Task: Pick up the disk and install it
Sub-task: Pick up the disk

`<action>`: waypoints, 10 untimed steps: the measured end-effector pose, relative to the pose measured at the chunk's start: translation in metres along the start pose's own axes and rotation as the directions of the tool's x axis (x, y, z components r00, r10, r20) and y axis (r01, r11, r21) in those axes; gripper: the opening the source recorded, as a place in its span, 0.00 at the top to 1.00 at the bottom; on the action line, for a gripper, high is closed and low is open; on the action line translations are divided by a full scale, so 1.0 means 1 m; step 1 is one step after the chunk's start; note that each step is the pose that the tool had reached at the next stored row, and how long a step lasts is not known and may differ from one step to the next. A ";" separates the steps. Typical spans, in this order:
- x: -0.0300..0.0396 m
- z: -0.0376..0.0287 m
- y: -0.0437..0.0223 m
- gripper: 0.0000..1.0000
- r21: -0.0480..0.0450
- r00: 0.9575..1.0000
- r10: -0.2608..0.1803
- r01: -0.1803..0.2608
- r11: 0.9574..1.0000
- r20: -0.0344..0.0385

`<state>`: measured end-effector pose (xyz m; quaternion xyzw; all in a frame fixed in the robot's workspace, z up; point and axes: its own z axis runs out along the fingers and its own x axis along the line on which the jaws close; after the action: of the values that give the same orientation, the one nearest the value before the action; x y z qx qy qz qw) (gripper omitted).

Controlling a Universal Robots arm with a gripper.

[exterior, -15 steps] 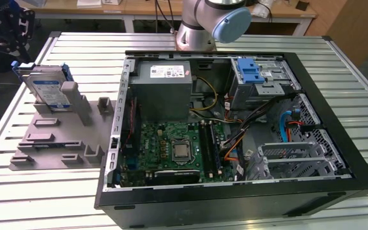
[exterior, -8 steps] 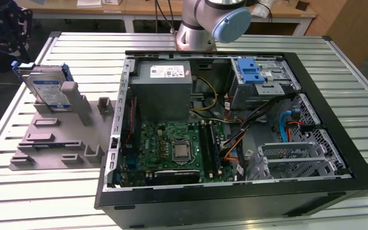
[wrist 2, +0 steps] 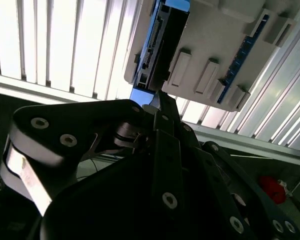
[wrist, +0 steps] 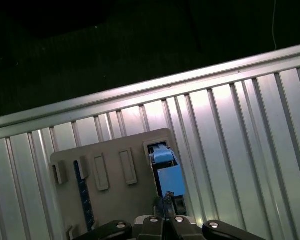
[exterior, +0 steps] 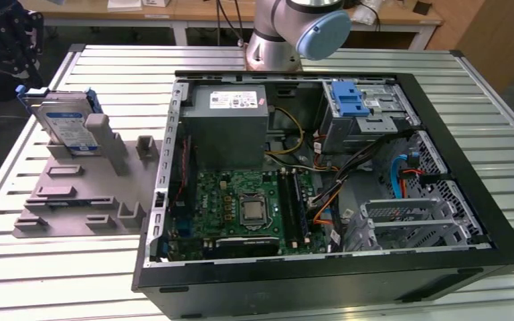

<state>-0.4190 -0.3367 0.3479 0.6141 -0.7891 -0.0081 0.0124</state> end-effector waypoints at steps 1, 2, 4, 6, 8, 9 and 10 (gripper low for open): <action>0.0000 0.0000 0.0000 0.89 0.000 1.000 0.000 0.000 1.000 0.000; 0.0000 0.0000 0.0000 0.89 0.000 1.000 0.000 0.000 1.000 0.000; 0.0000 0.0000 0.0000 0.89 0.000 1.000 -0.001 0.001 1.000 0.000; 0.0000 0.0000 0.0000 0.89 0.000 1.000 -0.009 0.009 1.000 -0.001; 0.0000 0.0000 0.0000 0.89 0.000 1.000 -0.029 0.029 1.000 -0.001; 0.0000 0.0000 0.0000 0.89 0.001 0.999 -0.042 0.042 0.999 -0.002; 0.0000 0.0000 0.0000 0.89 0.001 0.998 -0.056 0.056 0.998 -0.002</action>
<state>-0.4190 -0.3367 0.3479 0.6360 -0.7716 -0.0075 0.0128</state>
